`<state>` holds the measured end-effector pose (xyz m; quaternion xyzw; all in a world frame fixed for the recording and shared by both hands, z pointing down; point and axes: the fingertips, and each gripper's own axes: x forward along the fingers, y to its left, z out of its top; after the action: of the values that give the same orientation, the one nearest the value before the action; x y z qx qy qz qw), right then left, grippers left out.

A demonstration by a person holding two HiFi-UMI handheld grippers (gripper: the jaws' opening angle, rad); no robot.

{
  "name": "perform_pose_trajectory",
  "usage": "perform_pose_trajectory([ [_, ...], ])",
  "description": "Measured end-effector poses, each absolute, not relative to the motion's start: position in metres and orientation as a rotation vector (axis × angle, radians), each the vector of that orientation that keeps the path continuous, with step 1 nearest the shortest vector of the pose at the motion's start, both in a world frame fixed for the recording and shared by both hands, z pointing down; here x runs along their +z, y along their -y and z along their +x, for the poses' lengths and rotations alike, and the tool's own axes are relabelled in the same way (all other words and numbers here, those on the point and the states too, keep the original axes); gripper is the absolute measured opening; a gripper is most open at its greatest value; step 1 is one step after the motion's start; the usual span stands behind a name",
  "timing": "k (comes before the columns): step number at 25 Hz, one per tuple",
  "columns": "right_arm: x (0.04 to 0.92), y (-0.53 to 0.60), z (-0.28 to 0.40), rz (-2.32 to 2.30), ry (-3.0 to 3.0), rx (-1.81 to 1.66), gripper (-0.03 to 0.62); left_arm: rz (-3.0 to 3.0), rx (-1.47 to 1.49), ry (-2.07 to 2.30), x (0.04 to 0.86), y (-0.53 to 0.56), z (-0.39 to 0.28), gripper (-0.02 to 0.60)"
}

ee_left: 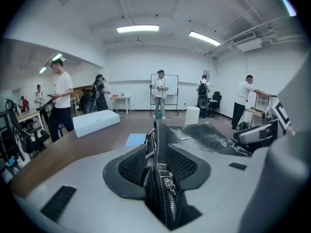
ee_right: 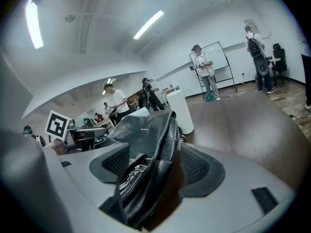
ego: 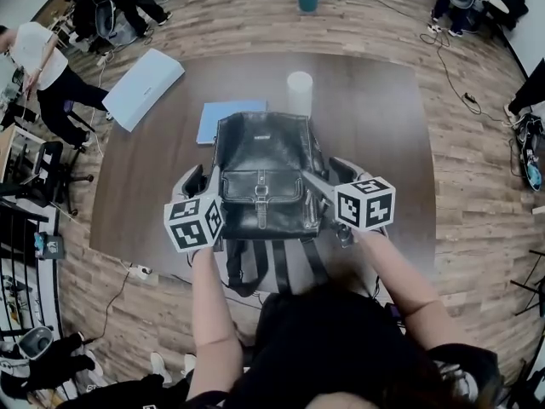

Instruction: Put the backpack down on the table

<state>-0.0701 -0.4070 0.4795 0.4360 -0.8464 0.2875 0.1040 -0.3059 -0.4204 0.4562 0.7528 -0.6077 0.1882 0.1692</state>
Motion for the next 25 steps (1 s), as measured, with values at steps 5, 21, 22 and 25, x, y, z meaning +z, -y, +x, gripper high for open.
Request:
perform_pose_trajectory([
  [5, 0.467, 0.395, -0.07, 1.283, 2.53, 0.81, 0.325, 2.183, 0.524, 1.77, 0.442, 0.407, -0.3, 0.133],
  [21, 0.419, 0.355, -0.08, 1.165, 2.7, 0.665, 0.164, 2.304, 0.282, 1.752, 0.396, 0.334, -0.249, 0.058],
  [22, 0.416, 0.352, -0.08, 1.164, 2.705, 0.654, 0.153, 2.308, 0.273, 1.755, 0.393, 0.329, -0.247, 0.057],
  [25, 0.409, 0.343, -0.077, 1.17, 2.721, 0.623, 0.118, 2.316, 0.253, 1.768, 0.386, 0.316, -0.241, 0.054],
])
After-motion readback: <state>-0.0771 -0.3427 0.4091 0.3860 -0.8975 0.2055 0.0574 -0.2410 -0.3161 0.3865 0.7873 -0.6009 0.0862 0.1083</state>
